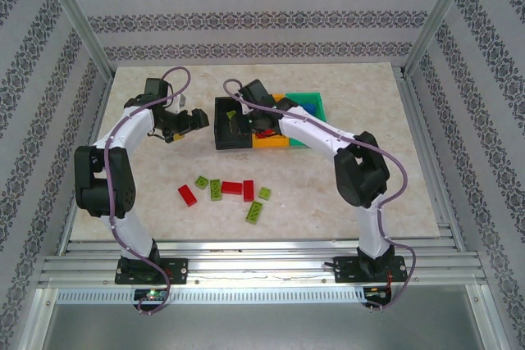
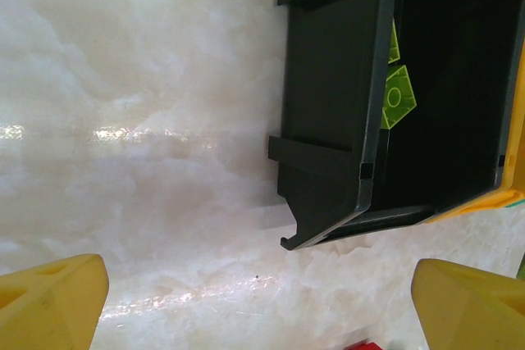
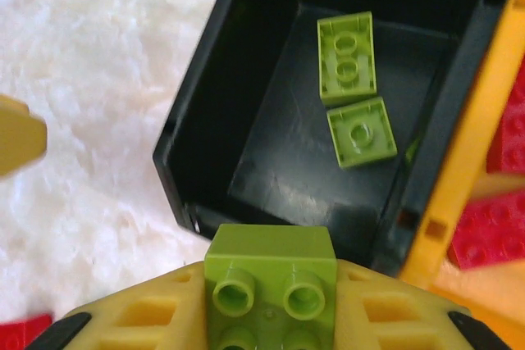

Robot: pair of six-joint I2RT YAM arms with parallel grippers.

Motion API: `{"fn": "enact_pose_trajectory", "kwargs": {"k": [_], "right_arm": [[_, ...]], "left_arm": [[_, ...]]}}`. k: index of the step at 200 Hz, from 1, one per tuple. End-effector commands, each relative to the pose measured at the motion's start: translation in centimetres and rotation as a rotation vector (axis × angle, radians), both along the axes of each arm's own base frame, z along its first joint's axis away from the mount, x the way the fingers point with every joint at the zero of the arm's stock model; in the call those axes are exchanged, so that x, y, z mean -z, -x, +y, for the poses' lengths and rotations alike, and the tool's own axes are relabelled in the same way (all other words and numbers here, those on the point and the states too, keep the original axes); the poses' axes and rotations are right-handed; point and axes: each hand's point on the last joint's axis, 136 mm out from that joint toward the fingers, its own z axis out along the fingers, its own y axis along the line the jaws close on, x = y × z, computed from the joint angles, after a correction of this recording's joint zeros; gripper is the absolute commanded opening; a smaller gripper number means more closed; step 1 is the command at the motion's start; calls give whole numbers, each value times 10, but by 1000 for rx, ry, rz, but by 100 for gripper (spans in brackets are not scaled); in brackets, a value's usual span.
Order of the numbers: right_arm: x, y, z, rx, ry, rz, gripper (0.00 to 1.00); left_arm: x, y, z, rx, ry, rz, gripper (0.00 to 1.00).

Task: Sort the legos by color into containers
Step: Place the lego in the container, then pick up the lego from the bottom-center of the table.

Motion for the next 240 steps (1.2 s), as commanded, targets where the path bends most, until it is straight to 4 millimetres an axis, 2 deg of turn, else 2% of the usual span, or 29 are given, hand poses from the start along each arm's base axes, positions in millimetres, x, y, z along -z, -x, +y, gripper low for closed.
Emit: {"fn": "enact_pose_trajectory", "kwargs": {"k": [1, 22, 57, 76, 140, 191, 240], "right_arm": [[2, -17, -5, 13, 21, 3, 37], [-2, -18, 1, 2, -11, 12, 45], [0, -7, -4, -7, -18, 27, 46], [3, 4, -10, -13, -18, 42, 46], [10, 60, -32, -50, 8, 76, 46], [42, 113, -50, -96, 116, 148, 47], [68, 146, -63, -108, 206, 190, 47]], "left_arm": [[-7, -5, 2, -9, 27, -8, 96], [-6, -3, 3, -10, 21, -1, 96], [-6, -4, 2, -10, 29, -1, 96], [-7, -4, 1, -11, 32, -5, 96], [-5, -4, 1, -11, 33, -2, 96], [-5, -4, 2, -10, 25, 0, 96], [-6, -4, -1, -9, 46, 0, 96]]}}
